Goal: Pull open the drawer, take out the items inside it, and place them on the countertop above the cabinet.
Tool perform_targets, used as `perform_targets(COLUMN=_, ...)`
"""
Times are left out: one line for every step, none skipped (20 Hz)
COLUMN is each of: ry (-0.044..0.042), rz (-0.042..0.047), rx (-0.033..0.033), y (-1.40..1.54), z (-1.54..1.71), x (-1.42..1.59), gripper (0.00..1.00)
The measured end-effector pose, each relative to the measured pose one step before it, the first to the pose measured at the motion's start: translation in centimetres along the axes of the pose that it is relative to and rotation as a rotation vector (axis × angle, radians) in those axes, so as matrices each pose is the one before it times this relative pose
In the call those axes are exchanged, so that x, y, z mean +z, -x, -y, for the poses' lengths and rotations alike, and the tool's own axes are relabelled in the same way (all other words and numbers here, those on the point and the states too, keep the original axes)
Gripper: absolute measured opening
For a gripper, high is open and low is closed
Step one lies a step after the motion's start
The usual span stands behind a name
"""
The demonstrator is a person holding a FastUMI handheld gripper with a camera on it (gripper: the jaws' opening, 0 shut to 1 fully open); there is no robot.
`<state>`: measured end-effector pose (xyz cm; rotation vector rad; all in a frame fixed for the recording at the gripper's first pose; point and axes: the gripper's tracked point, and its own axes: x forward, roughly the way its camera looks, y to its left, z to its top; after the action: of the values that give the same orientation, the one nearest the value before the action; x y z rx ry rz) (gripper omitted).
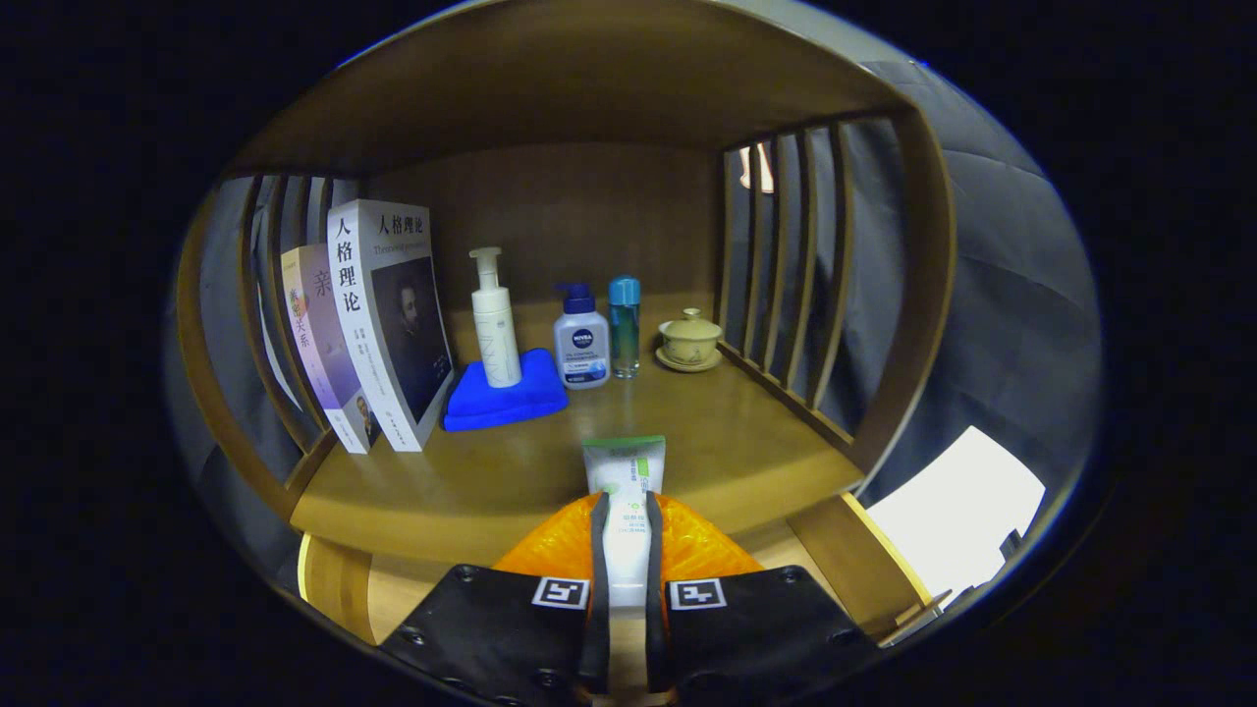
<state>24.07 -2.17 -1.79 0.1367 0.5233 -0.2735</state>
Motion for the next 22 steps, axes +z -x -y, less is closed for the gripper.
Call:
perform_targets(ry=0.00089, rz=0.00281, rx=0.01477, y=-0.844, z=-0.228, x=0.043, gripper=0.16)
perform_targets(ry=-0.00035, rz=-0.00586, rx=0.01148, y=-0.839, z=-0.28, x=0.201, gripper=0.16)
perform_targets(ry=0.0067, rz=-0.00746, rx=0.01616, y=-0.617, z=-0.262, x=-0.018, gripper=0.16)
perform_targets(ry=0.00393, rz=-0.00825, rx=0.01768, y=-0.572, z=-0.262, x=-0.14, gripper=0.18)
perform_targets(ry=0.00363, rz=-0.00174, rx=0.01909, y=-0.315, z=-0.306, x=-0.049, gripper=0.19)
perform_targets(ry=0.00877, rz=0.01135, rx=0.01251, y=-0.222, z=-0.136, x=0.344, gripper=0.24)
perform_targets(ry=0.01193, rz=0.02736, rx=0.00605, y=-0.144, z=-0.039, x=0.38, gripper=0.28)
perform_targets(ry=0.00507, rz=0.02959, rx=0.00075, y=0.249, z=0.169, x=0.818, gripper=0.32)
perform_targets(ry=-0.00749, rz=0.02402, rx=0.0043, y=0.282, z=-0.192, x=0.284, gripper=0.54)
perform_targets(ry=-0.01362, rz=0.02654, rx=0.00984, y=0.925, z=-0.251, x=0.704, gripper=0.76)
perform_targets(ry=-0.01309, rz=0.02913, rx=0.00805, y=0.689, z=-0.184, x=0.538, gripper=0.98)
perform_targets(ry=-0.00652, rz=0.02879, rx=-0.00297, y=0.802, z=-0.011, x=0.708, gripper=0.97)
perform_targets(ry=-0.00185, rz=0.01824, rx=-0.00941, y=1.081, z=0.266, x=0.387, gripper=0.96)
perform_targets(ry=0.00559, rz=0.01546, rx=-0.01212, y=1.069, z=0.227, x=0.304, gripper=0.96)
perform_targets(ry=0.00225, rz=0.01146, rx=-0.00949, y=1.222, z=0.196, x=0.151, gripper=0.96)
perform_targets(ry=-0.00072, rz=0.0167, rx=-0.00592, y=1.136, z=0.091, x=0.314, gripper=0.96)
perform_targets(ry=0.0033, rz=0.01687, rx=-0.00689, y=1.045, z=0.027, x=0.166, gripper=0.96)
perform_targets(ry=0.005, rz=0.01266, rx=-0.01164, y=1.161, z=0.284, x=0.086, gripper=0.96)
perform_targets(ry=0.01062, rz=0.01489, rx=-0.00532, y=1.311, z=0.147, x=-0.039, gripper=0.96)
perform_targets(ry=0.01162, rz=0.01045, rx=-0.00723, y=1.275, z=0.089, x=-0.162, gripper=0.96)
perform_targets(ry=0.00906, rz=0.01381, rx=-0.0006, y=1.35, z=-0.001, x=-0.263, gripper=0.96)
perform_targets(ry=0.00521, rz=0.01431, rx=0.00561, y=1.281, z=-0.3, x=-0.242, gripper=0.96)
